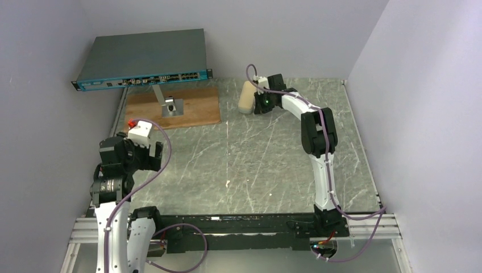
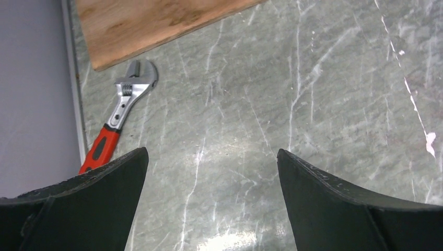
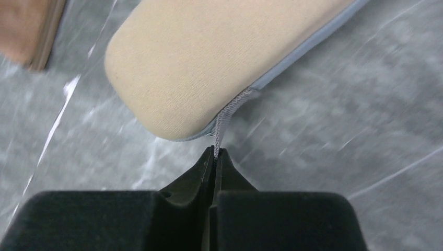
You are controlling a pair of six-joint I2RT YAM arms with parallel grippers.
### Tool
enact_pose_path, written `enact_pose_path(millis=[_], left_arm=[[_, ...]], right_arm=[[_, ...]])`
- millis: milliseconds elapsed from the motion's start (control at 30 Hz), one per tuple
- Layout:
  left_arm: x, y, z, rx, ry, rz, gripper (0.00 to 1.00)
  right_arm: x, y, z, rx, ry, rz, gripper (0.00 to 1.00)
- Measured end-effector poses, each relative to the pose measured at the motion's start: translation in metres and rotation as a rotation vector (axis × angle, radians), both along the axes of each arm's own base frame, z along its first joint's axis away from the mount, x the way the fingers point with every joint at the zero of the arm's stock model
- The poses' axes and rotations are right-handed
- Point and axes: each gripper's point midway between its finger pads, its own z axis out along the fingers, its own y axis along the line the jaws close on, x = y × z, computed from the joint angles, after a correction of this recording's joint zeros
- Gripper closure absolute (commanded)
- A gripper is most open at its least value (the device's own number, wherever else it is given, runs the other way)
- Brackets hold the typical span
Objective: Open the umbrella
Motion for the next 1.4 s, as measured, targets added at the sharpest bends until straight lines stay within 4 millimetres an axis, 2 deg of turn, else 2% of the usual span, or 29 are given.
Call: enact_pose_path(millis=[100,233,333,400,467,533,600,633,667,700,733,800,900,1000,1167,1267,1400], left_arm=[[-0.001,-0.009,-0.009,0.028,-0.021,-0.090,0.00],[-0.007,-0.029,-0.015,0.056,-0.048,-0.267,0.00],[-0.011,-0.044,-0.021,0.083,-0.067,-0.405,0.00],[-0.015,-0.052,-0.030,0.096,-0.067,-0.492,0.00],[-0.018,-0.059,-0.039,0.094,-0.060,-0.550,0.00],[-0.019,-0.064,-0.047,0.080,-0.044,-0.594,0.00],[-0.016,-0.070,-0.054,0.048,-0.017,-0.626,0.00],[-0.015,-0.071,-0.056,0.038,-0.007,-0.633,0.00],[-0.012,-0.073,-0.059,0.019,0.007,-0.641,0.00],[-0.009,-0.075,-0.061,0.003,0.019,-0.647,0.00],[-0.007,-0.076,-0.064,-0.017,0.035,-0.650,0.00],[-0.003,-0.078,-0.069,-0.050,0.063,-0.649,0.00],[0.000,-0.080,-0.073,-0.082,0.083,-0.653,0.00],[0.002,-0.084,-0.071,-0.074,0.066,-0.671,0.00],[-0.001,-0.093,-0.067,-0.041,0.037,-0.731,0.00],[-0.004,-0.100,-0.065,-0.011,0.010,-0.778,0.00],[-0.013,-0.112,-0.073,0.029,-0.001,-0.858,0.01]], right_arm=[[-0.032,-0.004,0.004,-0.006,0.030,0.075,1.00],[-0.098,-0.014,0.020,-0.001,0.097,0.178,1.00],[-0.162,-0.028,0.029,0.005,0.166,0.235,0.99],[-0.215,-0.037,0.031,0.023,0.233,0.271,0.96],[-0.253,-0.042,0.033,0.047,0.291,0.285,0.95],[-0.283,-0.041,0.035,0.073,0.330,0.297,0.94],[-0.300,-0.028,0.038,0.092,0.338,0.326,0.92],[-0.302,-0.020,0.039,0.099,0.333,0.344,0.88],[-0.303,-0.004,0.041,0.112,0.313,0.376,0.75],[-0.304,0.008,0.042,0.122,0.303,0.397,0.54],[-0.304,0.022,0.043,0.138,0.295,0.416,0.46],[-0.306,0.050,0.050,0.189,0.295,0.464,0.38],[-0.299,0.067,0.058,0.206,0.268,0.500,0.30],[-0.290,0.057,0.067,0.181,0.227,0.527,0.29],[-0.274,0.007,0.090,0.104,0.145,0.548,0.29],[-0.238,-0.013,0.118,0.037,0.007,0.547,0.29],[-0.195,-0.012,0.138,-0.039,-0.145,0.593,0.28]])
